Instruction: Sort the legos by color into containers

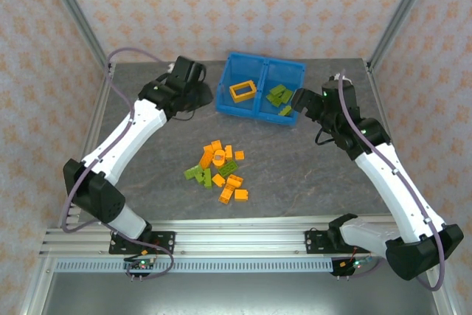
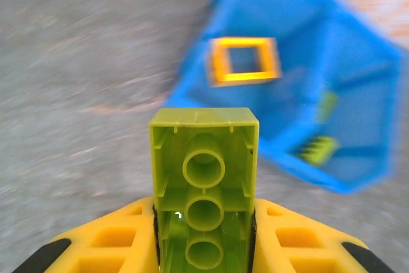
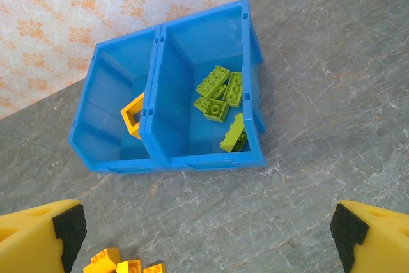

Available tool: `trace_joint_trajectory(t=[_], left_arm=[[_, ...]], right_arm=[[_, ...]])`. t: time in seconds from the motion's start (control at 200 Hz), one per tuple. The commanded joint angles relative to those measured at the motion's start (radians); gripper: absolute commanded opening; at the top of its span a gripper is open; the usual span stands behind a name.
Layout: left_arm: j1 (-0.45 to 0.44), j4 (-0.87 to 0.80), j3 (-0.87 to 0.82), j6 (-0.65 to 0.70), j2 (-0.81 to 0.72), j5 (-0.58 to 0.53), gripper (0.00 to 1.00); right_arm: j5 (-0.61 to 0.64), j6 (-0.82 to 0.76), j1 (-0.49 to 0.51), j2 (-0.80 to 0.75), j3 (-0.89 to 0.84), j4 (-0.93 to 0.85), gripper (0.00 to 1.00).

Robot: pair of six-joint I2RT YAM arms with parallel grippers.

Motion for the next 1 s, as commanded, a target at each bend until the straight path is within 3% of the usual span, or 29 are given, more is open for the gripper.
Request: trace_joint_trajectory(t=[0.0, 0.25, 0.4, 0.521, 0.726, 0.991], left_arm=[[-0.095, 0.007, 0.139, 0.069, 0.105, -0.006, 0.27], [-0.255, 0.038, 0.568, 0.207, 0.489, -0.071, 0.26], [-0.290, 0.045, 0.758, 0.260, 0.686, -0.115, 0.25], [-0.291, 0.083, 0.827, 0.251, 0.790, -0.179, 0.25], [-0.289, 0.122, 0.931, 0.273, 0.948, -0.181, 0.28], [-0.288, 0.099, 1.028, 0.246, 1.013, -0.185, 0.46]], right_arm=[[-0.007, 0.017, 0.000, -0.033, 0.031, -0.012, 0.99], [0.018, 0.035, -0.001, -0.087, 0.019, -0.057, 0.99], [0.021, 0.061, -0.001, -0.138, -0.019, -0.067, 1.00], [0.014, 0.074, 0.000, -0.167, -0.042, -0.067, 0.99], [0.004, 0.076, 0.001, -0.184, -0.033, -0.099, 0.99], [-0.007, 0.067, 0.001, -0.204, -0.031, -0.121, 0.99]])
